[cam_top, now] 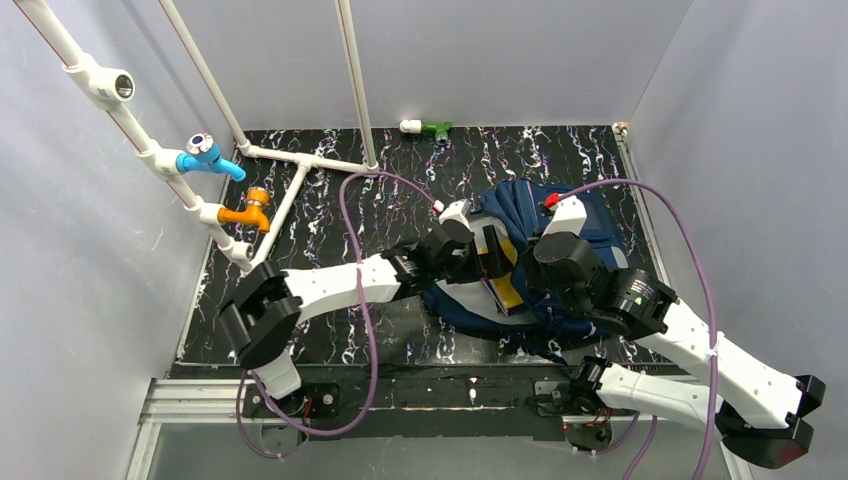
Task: Pack the student bag
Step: Place the book in the student bag, then adjust the student bag at the center of the board.
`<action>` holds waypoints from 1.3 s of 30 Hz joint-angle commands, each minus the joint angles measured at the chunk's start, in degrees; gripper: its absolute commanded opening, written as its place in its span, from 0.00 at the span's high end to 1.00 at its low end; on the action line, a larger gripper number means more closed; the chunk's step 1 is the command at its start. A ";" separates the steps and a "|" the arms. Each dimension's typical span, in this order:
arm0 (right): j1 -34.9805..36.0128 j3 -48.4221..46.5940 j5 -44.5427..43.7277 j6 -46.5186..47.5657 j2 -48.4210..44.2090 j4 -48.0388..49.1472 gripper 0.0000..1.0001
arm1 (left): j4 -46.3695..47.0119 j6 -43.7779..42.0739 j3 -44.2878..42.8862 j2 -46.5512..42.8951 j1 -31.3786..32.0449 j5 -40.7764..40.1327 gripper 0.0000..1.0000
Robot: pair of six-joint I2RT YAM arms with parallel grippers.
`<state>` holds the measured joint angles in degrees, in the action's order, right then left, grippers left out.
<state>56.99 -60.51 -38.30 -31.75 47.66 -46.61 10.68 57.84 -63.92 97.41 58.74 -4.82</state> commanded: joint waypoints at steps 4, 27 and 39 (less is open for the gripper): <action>0.05 -0.58 -0.79 -1.35 -2.89 2.73 0.99 | -22.37 -18.26 5.00 -20.68 -0.09 -5.69 0.08; 0.05 -3.59 11.20 -6.67 1.58 -11.16 0.02 | -18.64 -19.43 8.65 -8.80 -9.25 1.17 0.30; -15.23 6.07 -5.14 -24.73 2.06 -14.86 0.09 | -21.11 -24.59 11.16 -10.78 -11.07 5.99 1.00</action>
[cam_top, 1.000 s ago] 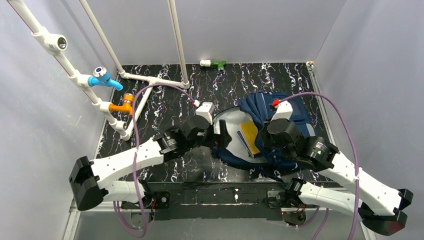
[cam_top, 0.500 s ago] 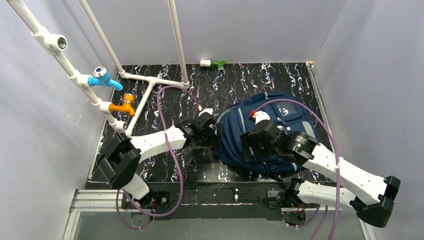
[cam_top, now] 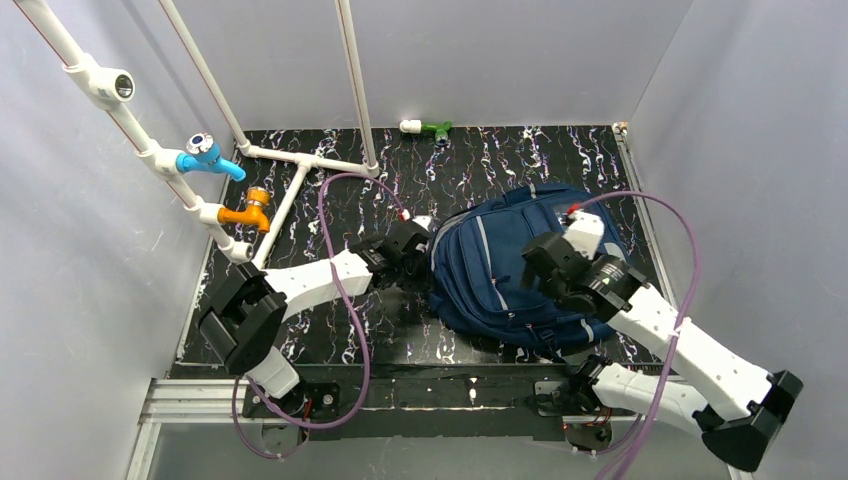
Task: Pack the student bag
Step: Adjust the student bag at the center of the board.
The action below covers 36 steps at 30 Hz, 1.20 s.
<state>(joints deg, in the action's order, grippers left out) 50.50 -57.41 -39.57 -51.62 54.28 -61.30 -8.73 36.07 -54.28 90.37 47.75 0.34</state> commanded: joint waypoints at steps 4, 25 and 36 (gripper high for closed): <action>-23.58 8.79 8.16 -0.17 -4.17 5.79 0.11 | -3.70 -1.95 5.98 -12.01 -0.09 -2.47 1.00; -31.30 -15.78 41.32 31.34 38.93 33.89 0.03 | -8.94 11.36 14.60 -28.22 11.05 -3.97 1.00; -31.25 4.07 36.40 35.91 12.96 23.84 0.18 | -10.95 11.15 14.33 -30.40 11.06 -3.15 1.00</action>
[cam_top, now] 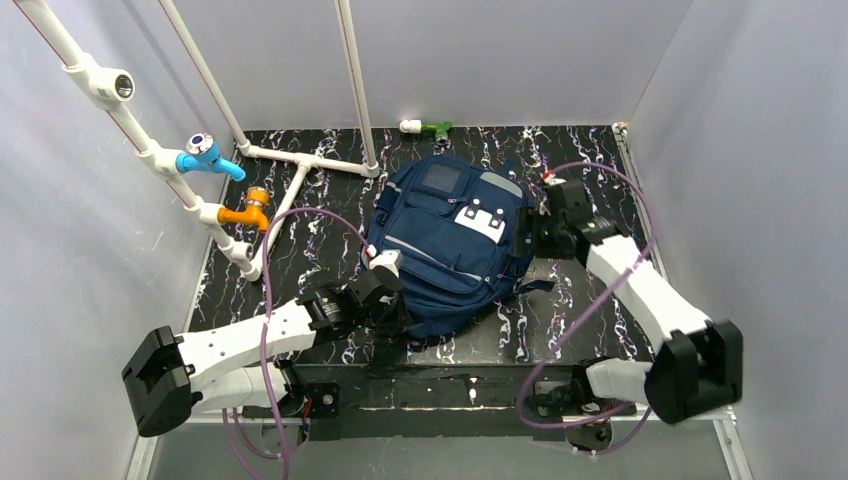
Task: Pack the student bag
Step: Adjust the student bag at the center of the board, then zip the student bag at the center of the board.
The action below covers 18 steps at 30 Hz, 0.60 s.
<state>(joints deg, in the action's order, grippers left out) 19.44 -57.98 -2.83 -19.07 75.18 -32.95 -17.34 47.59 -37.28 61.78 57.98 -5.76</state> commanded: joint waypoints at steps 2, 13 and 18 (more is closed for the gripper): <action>-0.19 6.48 2.01 5.93 -11.25 -3.92 0.23 | -2.97 -0.05 -3.24 -2.20 0.83 2.78 1.00; 13.69 11.96 3.81 16.03 -10.95 7.00 0.50 | -4.78 1.05 -3.83 -2.79 0.82 1.38 1.00; 15.17 10.38 -1.19 21.71 -6.04 8.29 0.54 | -4.97 1.33 -3.44 -3.97 0.82 1.35 1.00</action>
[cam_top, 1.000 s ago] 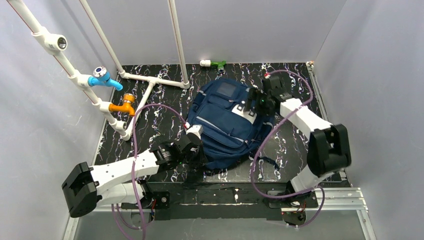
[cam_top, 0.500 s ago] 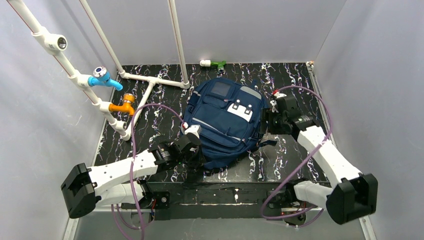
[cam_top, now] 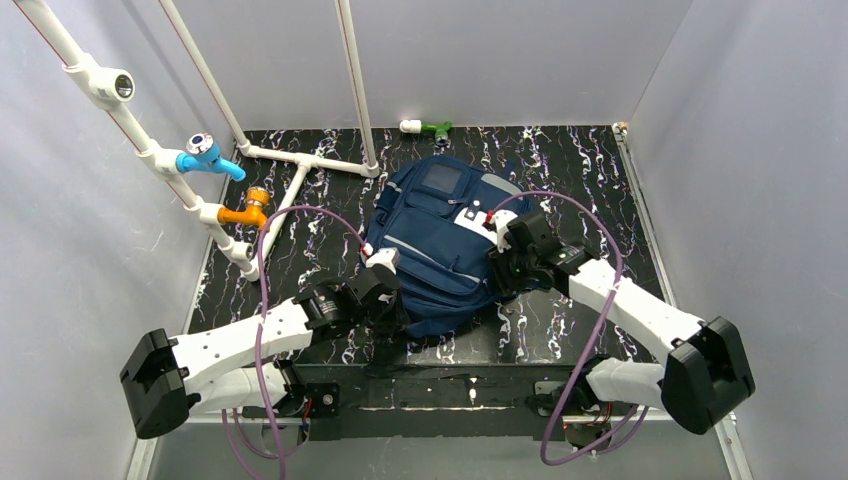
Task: Pack the student bag
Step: Zip the student bag at the center of the board.
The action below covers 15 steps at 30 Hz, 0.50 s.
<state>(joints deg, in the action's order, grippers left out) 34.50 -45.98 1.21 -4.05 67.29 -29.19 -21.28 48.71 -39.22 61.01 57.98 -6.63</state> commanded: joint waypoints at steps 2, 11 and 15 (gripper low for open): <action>0.13 -0.95 -5.26 8.22 1.82 6.32 0.56 | -1.21 0.19 -1.31 -3.70 0.82 2.19 1.00; 0.75 2.92 1.23 13.91 -0.39 13.65 0.64 | -0.99 0.53 -0.39 -5.10 0.85 1.95 1.00; 1.20 4.06 0.27 14.85 -0.96 14.06 0.42 | -0.85 0.49 -0.16 -5.11 0.82 2.40 1.00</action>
<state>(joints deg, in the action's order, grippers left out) 35.07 -42.70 0.38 7.79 67.92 -21.23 -21.69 49.10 -39.03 58.81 57.98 -7.16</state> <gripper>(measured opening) 0.480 0.040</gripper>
